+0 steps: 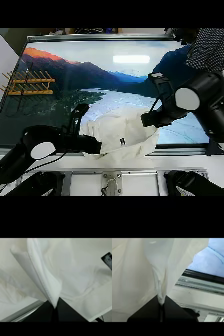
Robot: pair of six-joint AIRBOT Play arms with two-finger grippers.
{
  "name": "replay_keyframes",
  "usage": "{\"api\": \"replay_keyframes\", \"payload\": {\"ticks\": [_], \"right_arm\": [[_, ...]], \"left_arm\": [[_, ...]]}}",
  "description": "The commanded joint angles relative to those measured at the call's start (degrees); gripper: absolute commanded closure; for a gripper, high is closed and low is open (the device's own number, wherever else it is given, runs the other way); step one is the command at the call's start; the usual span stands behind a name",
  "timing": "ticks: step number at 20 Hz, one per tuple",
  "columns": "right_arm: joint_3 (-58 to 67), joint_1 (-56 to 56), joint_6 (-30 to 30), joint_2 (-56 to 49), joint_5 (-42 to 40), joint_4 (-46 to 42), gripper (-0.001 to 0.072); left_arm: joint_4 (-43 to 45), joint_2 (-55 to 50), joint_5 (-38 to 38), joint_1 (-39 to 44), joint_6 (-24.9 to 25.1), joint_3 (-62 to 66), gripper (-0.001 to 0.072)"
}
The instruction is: Fold the clothes and pants, and hang the long-sleeved shirts on hangers.
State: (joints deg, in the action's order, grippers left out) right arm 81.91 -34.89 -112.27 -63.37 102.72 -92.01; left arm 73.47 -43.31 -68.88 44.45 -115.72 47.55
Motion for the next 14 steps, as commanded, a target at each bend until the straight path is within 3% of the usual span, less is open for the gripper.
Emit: {"api": "replay_keyframes", "payload": {"ticks": [1, 4, 5, 6, 9, 14], "right_arm": [[-1.11, -1.73, -1.81, -1.68, 0.81, -1.22, 0.0697], [-1.11, -1.75, -1.81, -2.14, 0.81, -1.18, 0.0695], [-1.11, -1.73, -1.79, -2.14, 0.83, -1.2, 0.0695], [-1.11, -1.73, -1.77, -2.14, 0.83, -1.2, 0.0695], [-1.11, -1.73, -1.77, -2.16, 0.79, -1.2, 0.0695], [-1.11, -1.73, -1.77, -2.19, 0.79, -1.2, 0.0695]], "left_arm": [[-0.09, -2.23, 0.5, 0.2, -0.59, -1.55, 0.0701], [-0.07, -2.8, 0.33, 0.17, 2.51, -1.55, 0.0674], [-0.07, -2.47, 0.48, 0.17, 3.41, -1.49, 0.0378], [-0.07, -1.66, 1.16, -0.2, 3.58, -1.46, 0.0141], [0.04, 0.76, 1.73, -7.34, 6.95, -0.28, 0.0123], [0.59, -4.98, -5.03, -32.59, 24.24, 10.51, 0.0123]]}}
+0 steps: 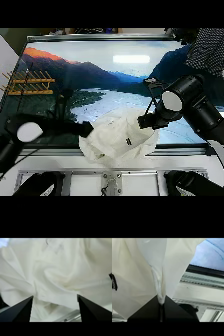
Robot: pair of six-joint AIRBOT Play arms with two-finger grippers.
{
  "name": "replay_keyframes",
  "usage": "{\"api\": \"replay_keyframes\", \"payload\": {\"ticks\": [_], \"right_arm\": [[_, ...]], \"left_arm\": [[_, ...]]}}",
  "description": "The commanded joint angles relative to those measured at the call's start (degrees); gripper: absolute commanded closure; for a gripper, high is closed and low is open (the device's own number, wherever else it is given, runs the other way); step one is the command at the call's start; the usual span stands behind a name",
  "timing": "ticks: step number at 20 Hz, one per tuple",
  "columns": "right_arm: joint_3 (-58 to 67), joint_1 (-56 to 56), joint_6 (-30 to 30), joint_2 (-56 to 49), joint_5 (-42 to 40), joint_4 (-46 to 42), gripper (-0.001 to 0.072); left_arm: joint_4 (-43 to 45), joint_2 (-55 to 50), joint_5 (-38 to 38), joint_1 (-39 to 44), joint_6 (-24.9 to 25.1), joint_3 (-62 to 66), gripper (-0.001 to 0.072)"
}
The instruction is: Fold the clothes and pants, and hang the long-sleeved shirts on hangers.
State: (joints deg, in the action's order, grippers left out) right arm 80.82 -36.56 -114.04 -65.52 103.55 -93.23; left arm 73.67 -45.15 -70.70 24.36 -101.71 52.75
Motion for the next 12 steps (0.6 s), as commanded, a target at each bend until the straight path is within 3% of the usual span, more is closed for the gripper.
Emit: {"api": "replay_keyframes", "payload": {"ticks": [1, 2, 5, 10, 11, 12], "right_arm": [[-0.02, -0.07, 0.0, -0.04, -0.04, 0.04, 0.0695], [-0.02, -0.07, 0.0, -0.04, -0.04, 0.04, 0.0695], [-0.02, -0.07, 0.0, -0.04, -0.04, 0.04, 0.0695], [-0.02, -0.07, 0.0, -0.04, -0.04, 0.02, 0.0695], [-0.02, -0.07, 0.0, -0.04, -0.04, 0.04, 0.0695], [-0.02, -0.07, -0.02, -0.04, -0.04, 0.02, 0.0695]], "left_arm": [[0.44, -5.81, -3.48, -18.14, 13.42, 7.87, 0.0123], [0.63, -8.37, -3.19, -23.28, 15.89, 10.12, 0.0123], [6.71, -17.11, -1.36, -36.46, 16.41, 16.81, 0.0123], [19.93, -31.54, 6.97, -46.07, 16.41, 26.08, 0.012], [20.26, -34.34, 8.85, -47.06, 16.39, 27.52, 0.0078], [20.35, -37.2, 10.91, -47.78, 16.22, 28.87, -0.0013]]}}
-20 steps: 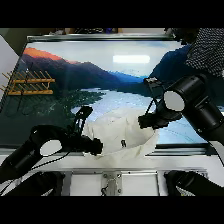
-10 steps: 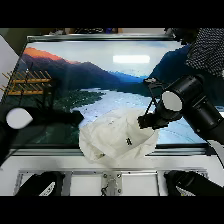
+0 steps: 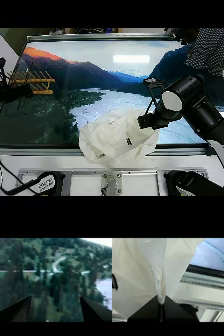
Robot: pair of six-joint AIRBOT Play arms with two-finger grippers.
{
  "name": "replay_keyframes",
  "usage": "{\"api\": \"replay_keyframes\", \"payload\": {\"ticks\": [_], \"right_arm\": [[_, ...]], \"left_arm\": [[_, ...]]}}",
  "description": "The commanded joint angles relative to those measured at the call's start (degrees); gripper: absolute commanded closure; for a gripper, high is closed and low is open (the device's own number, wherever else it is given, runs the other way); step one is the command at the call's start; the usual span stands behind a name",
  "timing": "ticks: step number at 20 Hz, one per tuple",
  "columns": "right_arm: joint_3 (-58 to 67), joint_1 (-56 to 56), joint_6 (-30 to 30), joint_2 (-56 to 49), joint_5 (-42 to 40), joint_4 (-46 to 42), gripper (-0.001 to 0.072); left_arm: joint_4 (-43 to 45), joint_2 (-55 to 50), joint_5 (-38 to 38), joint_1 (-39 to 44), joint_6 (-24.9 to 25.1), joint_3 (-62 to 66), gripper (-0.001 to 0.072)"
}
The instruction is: Fold the clothes and pants, and hang the long-sleeved shirts on hangers.
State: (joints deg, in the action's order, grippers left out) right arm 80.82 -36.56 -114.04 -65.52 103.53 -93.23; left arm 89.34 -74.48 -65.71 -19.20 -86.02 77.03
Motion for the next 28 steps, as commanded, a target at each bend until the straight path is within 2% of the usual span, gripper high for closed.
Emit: {"api": "replay_keyframes", "payload": {"ticks": [1, 4, 6, 9, 13, 15, 24, 25, 26, 28], "right_arm": [[-0.02, -0.07, 0.0, -0.04, -0.02, 0.04, 0.0695], [-0.02, -0.07, 0.0, -0.04, -0.02, 0.04, 0.0695], [-0.02, -0.07, 0.0, -0.11, -0.02, 0.04, 0.0695], [-0.02, -0.07, 0.0, -0.2, -0.02, 0.04, 0.0695], [-0.02, -0.07, 0.0, -0.22, -0.02, 0.02, 0.0695], [-0.02, -0.07, 0.0, -0.24, -0.02, 0.02, 0.0695], [-0.02, -0.07, -0.02, -0.22, -0.02, 0.04, 0.0695], [-0.02, -0.07, 0.0, -0.24, -0.02, 0.04, 0.0695], [-0.02, -0.07, 0.0, -0.24, -0.02, 0.02, 0.0695], [-0.02, -0.07, -0.02, -0.24, -0.02, 0.04, 0.0695]], "left_arm": [[4.68, -10.49, 8.02, -4.61, 0.52, 5.64, -0.0013], [10.73, -18.95, 12.81, -4.37, 0.5, 9.38, -0.0013], [16.72, -25.09, 12.37, -4.17, 0.46, 13.79, -0.0013], [20.61, -32.89, 11.08, -4.57, 0.28, 20.52, -0.0013], [20.74, -41.81, 9.01, -4.61, 3.37, 29.31, -0.0013], [20.74, -44.85, 8.13, -4.68, 3.39, 32.41, -0.0013], [20.02, -48.76, 6.14, -7.08, 2.99, 34.29, -0.0013], [20.02, -48.76, 5.92, -7.08, 2.43, 34.25, 0.006], [20.02, -48.76, 5.57, -7.08, 1.9, 34.25, 0.0234], [20.09, -48.76, 4.66, -7.08, 1.57, 34.27, 0.0517]]}}
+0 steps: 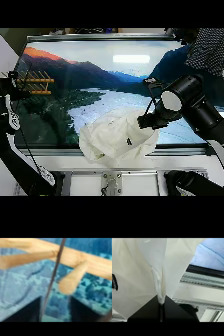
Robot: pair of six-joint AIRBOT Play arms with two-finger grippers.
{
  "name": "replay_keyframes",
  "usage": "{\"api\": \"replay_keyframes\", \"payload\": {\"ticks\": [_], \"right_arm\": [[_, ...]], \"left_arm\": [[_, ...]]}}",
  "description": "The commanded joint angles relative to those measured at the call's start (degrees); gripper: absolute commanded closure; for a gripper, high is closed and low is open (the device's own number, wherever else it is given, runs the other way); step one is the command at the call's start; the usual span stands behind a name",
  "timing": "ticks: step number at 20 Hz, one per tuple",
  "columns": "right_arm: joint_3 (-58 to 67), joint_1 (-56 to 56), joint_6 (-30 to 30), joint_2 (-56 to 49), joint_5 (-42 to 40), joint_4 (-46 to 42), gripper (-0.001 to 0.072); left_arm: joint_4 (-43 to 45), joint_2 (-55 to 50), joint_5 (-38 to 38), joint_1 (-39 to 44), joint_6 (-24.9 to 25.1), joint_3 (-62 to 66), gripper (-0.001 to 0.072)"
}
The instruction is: Fold the clothes and pants, and hang the long-sleeved shirts on hangers.
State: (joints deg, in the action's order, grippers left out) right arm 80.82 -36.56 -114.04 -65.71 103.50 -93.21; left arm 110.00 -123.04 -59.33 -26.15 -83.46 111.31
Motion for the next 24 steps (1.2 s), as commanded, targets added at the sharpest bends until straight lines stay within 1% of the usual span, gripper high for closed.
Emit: {"api": "replay_keyframes", "payload": {"ticks": [1, 2, 6, 10, 17, 24], "right_arm": [[-0.02, -0.07, 0.0, -0.04, 0.0, 0.02, 0.0695], [-0.02, -0.07, -0.02, -0.04, 0.0, 0.02, 0.0695], [-0.02, -0.07, -0.02, -0.04, 0.0, 0.0, 0.0695], [-0.02, -0.07, 0.0, -0.07, 0.0, 0.02, 0.0695], [-0.02, -0.07, 0.0, -0.09, 0.0, 0.0, 0.0695], [-0.02, -0.07, 0.0, -0.09, 0.0, 0.0, 0.0695]], "left_arm": [[-0.61, -0.2, -2.23, -0.13, -0.98, 0.0, 0.0662], [-0.57, -0.17, -2.71, -0.15, -0.98, 0.02, 0.0701], [-0.48, 0.92, -3.74, 0.31, -1.01, 0.04, 0.0702], [-0.52, 4.85, -3.87, 1.25, -1.29, 0.04, 0.0702], [-0.44, 15.19, -5.66, 5.18, -1.42, 0.04, 0.0703], [-0.09, 25.22, -5.66, 10.1, -1.42, 0.04, 0.0702]]}}
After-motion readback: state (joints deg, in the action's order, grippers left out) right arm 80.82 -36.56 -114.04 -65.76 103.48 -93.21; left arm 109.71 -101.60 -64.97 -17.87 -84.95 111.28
